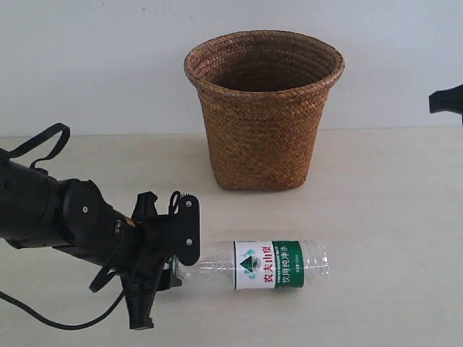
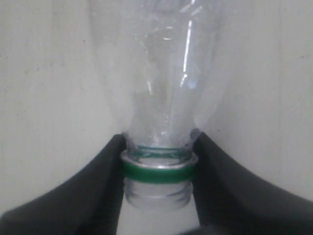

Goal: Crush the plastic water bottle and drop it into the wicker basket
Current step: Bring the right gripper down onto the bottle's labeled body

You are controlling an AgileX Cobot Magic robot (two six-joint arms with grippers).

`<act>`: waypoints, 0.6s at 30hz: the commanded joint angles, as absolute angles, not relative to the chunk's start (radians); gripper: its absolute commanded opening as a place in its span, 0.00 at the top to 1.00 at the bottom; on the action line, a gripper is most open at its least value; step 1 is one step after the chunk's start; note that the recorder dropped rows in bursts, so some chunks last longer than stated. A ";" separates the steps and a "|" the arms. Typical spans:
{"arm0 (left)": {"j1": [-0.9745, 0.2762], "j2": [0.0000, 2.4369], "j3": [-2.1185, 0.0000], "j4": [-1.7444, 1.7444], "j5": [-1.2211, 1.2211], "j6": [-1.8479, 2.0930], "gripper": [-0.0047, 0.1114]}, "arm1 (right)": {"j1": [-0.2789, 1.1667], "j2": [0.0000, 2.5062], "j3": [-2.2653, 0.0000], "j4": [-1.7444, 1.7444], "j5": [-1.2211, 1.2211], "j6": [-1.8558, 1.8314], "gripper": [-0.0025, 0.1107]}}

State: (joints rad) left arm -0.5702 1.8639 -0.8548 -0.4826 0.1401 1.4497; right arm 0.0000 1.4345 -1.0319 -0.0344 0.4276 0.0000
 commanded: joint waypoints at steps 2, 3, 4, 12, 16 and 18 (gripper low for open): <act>-0.580 1.862 -0.857 -0.481 0.124 1.482 0.93 | 0.000 1.529 -1.196 0.188 0.858 -0.267 0.98; -0.580 1.862 -0.857 -0.481 0.124 1.482 0.93 | 0.000 1.533 -1.204 0.230 0.908 -0.306 0.98; -0.580 1.862 -0.857 -0.481 0.124 1.482 0.93 | 0.000 1.535 -1.211 0.299 0.951 -0.364 0.98; -0.580 1.862 -0.857 -0.481 0.126 1.482 0.93 | 0.195 1.555 -1.209 0.434 1.039 -0.519 0.98; -0.580 1.862 -0.857 -0.481 0.126 1.482 0.93 | 0.336 1.593 -1.209 0.392 1.004 -0.519 0.98; -0.580 1.862 -0.857 -0.481 0.126 1.482 0.93 | 0.397 1.621 -1.209 0.338 0.967 -0.496 0.98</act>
State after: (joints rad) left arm -0.5702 1.8639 -0.8548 -0.4788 0.1296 1.4787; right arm 0.3240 1.5922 -1.2034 0.4036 1.0119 -0.5109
